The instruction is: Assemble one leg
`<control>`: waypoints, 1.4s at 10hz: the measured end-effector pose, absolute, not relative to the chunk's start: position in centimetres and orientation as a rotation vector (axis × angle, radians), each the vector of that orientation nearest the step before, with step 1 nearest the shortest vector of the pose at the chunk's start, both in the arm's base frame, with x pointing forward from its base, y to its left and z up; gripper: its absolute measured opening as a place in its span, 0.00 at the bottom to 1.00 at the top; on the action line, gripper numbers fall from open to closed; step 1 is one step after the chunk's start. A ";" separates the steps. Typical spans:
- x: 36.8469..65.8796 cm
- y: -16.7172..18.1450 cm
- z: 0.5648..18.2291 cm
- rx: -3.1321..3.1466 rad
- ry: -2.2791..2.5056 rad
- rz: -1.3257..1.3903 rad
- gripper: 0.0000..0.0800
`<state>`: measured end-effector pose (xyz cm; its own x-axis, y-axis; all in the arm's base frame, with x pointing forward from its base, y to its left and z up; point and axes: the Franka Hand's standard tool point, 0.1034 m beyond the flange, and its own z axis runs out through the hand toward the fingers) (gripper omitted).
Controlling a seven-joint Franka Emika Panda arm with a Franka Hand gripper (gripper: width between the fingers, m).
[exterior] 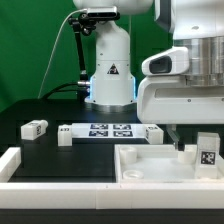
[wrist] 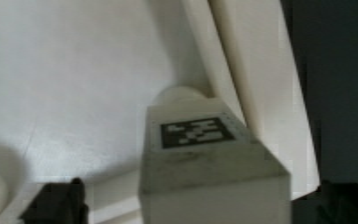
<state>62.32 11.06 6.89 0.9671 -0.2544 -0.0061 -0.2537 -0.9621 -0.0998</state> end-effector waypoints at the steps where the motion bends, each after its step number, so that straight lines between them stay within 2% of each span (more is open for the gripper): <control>1: 62.3 10.9 6.9 -3.028 0.290 -0.016 0.81; 3: 62.3 11.0 6.9 -3.028 0.292 -0.016 0.50; 4: 62.4 10.9 6.9 -3.025 0.314 -0.016 0.50; 5: 62.4 10.9 6.9 -3.023 0.335 -0.016 0.36; 7: 62.5 10.9 6.9 -3.011 0.400 -0.024 0.36; 14: 62.0 7.7 6.8 -2.804 1.177 -0.085 0.37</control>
Offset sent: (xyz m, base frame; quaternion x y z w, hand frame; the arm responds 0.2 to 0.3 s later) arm 0.0000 0.0000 0.0000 0.0000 0.0000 0.0000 1.0000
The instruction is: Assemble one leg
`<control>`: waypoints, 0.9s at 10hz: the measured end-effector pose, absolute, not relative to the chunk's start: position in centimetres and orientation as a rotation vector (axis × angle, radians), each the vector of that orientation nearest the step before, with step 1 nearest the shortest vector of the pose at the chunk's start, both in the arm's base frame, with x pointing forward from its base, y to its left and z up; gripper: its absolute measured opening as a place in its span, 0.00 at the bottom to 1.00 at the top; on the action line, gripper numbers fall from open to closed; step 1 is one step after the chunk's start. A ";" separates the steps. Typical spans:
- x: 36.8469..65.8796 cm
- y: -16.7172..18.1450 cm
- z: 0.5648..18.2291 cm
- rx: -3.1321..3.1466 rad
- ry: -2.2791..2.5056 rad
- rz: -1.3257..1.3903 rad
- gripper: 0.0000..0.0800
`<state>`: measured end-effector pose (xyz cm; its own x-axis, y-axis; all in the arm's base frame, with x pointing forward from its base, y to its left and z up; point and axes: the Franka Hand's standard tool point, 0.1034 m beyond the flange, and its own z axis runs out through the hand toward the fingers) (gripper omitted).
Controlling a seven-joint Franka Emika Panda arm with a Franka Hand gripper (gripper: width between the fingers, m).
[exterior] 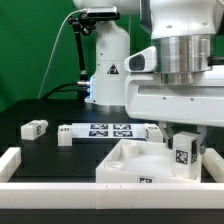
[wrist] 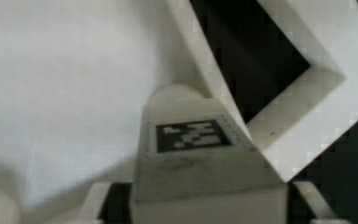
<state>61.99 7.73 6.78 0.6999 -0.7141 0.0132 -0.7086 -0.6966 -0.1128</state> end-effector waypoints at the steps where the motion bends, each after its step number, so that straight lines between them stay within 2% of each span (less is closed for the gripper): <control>1: 61.9 7.0 6.8 -2.761 1.279 -0.106 0.37; 3: 61.8 6.9 6.8 -2.769 1.267 -0.108 0.38; 4: 61.8 6.9 6.7 -2.770 1.267 -0.107 0.61; 5: 61.8 6.9 6.7 -2.770 1.267 -0.107 0.75; 6: 61.8 6.9 6.7 -2.770 1.267 -0.106 0.79; 9: 61.8 6.9 6.6 -2.771 1.267 -0.106 0.81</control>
Offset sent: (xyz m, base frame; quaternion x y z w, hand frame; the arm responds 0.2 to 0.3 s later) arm 0.0000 0.0000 0.0000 0.0000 0.0000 0.0000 1.0000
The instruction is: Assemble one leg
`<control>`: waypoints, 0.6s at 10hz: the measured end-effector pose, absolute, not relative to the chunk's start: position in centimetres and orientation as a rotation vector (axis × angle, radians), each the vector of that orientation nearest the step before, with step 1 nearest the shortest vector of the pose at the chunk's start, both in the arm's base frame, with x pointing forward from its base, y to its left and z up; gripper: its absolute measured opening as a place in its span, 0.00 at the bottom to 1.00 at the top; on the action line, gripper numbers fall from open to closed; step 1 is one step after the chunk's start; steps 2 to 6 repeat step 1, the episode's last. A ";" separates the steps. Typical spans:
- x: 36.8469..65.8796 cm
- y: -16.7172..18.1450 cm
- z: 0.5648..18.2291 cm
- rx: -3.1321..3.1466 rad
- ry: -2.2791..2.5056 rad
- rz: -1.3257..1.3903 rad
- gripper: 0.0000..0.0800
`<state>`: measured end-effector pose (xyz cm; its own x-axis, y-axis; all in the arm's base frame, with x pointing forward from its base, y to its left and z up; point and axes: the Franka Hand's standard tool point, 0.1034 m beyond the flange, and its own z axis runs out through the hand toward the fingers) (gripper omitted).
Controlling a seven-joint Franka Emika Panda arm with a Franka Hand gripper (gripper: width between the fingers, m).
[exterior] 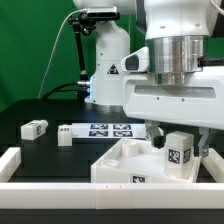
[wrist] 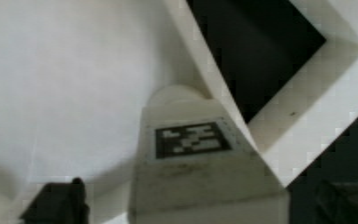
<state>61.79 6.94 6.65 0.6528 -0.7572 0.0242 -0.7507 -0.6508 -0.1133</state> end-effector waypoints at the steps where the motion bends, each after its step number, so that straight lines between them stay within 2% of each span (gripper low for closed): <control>1: 61.8 6.9 6.6 -2.771 1.267 -0.105 0.81; 6: 61.8 6.9 6.6 -2.771 1.267 -0.105 0.81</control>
Offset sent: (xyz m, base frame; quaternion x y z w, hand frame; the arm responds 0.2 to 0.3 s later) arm 0.0000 0.0000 0.0000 0.0000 0.0000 0.0000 1.0000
